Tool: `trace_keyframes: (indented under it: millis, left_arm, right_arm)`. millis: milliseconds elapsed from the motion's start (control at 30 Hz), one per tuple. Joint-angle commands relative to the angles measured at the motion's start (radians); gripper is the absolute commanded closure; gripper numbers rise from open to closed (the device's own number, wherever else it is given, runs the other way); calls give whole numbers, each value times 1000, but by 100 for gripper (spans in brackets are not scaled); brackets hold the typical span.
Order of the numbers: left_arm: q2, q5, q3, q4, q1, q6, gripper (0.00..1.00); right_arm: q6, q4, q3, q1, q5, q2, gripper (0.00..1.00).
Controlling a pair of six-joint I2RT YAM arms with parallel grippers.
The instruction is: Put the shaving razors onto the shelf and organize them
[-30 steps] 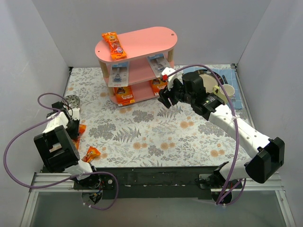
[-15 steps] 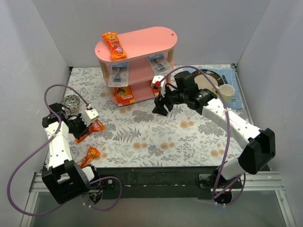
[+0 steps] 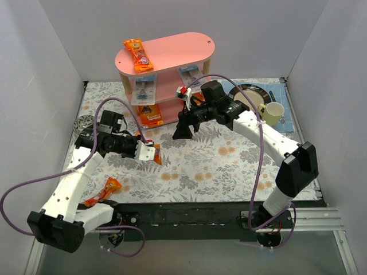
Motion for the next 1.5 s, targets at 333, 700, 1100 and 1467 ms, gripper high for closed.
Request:
trace_keyframes:
  millis: [333,700,1100,1467]
  left_arm:
    - [196,-396,150,157,-416,-246,100]
    - [157,-483,147,229,-445,-283,100]
    - [154,-422,190,230,-448,-287,100]
    - [154,-525,184,404,-445,-449,100]
  right_arm:
    - [154,-86,206,17,-139,130,14]
    - [81,-292,171,-28,-195,148,18]
    - [100,-288,136,-28,-192,154,32]
    - [108,-245,75,-78,-190,84,99]
